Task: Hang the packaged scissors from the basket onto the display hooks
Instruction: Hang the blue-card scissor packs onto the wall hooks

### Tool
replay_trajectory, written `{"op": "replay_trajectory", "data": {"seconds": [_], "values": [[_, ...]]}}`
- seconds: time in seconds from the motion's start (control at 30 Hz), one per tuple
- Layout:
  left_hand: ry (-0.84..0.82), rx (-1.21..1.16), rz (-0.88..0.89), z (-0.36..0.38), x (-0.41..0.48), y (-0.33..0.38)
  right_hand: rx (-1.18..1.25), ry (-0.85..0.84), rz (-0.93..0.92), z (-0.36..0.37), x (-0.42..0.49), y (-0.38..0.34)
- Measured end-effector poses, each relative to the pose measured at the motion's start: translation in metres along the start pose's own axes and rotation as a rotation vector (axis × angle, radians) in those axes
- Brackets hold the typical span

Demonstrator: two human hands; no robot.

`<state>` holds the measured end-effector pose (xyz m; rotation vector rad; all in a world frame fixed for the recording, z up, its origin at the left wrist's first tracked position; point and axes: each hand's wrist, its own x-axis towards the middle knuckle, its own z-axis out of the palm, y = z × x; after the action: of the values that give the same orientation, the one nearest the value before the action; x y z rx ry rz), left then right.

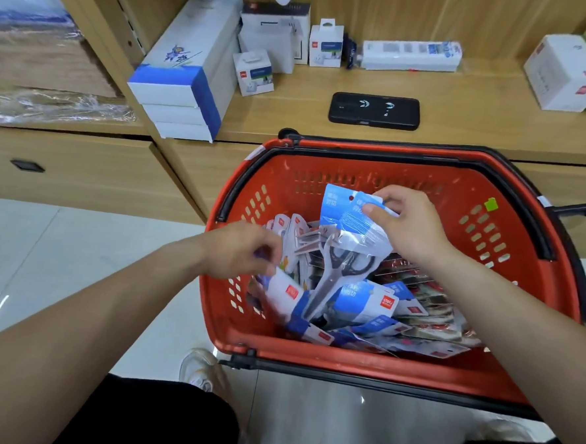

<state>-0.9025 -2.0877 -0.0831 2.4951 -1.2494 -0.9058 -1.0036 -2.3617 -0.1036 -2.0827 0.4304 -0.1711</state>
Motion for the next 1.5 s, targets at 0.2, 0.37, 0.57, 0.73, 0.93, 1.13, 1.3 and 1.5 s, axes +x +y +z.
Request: {"op": "replay_trajectory", "data": {"seconds": [0.2,0.37,0.57,0.73,0.93,1.13,1.3,1.5], "values": [[0.514,-0.556,0.05,-0.026,0.004,0.019,0.24,-0.078,-0.001,-0.002,-0.009,-0.012],[0.567,-0.785,0.007,-0.025,0.024,0.039,0.35,-0.041,0.027,-0.006,-0.008,-0.016],[0.587,-0.958,0.013,-0.046,0.025,0.05,0.21,0.047,-0.032,-0.019,-0.001,-0.022],[0.629,-1.014,0.015,-0.048,0.035,0.064,0.36,0.014,-0.015,-0.019,-0.001,-0.03],[0.671,-1.015,-0.047,-0.031,0.053,0.082,0.534,0.002,0.062,-0.023,0.0,-0.042],[0.774,-0.957,-0.079,-0.034,0.056,0.094,0.668,0.067,0.183,-0.023,-0.001,-0.05],[0.866,-1.098,-0.18,-0.045,0.059,0.085,0.657,-0.086,0.161,-0.009,-0.019,-0.045],[0.884,-1.177,-0.199,-0.045,0.058,0.091,0.289,-0.097,0.019,0.003,-0.01,-0.042]]}}
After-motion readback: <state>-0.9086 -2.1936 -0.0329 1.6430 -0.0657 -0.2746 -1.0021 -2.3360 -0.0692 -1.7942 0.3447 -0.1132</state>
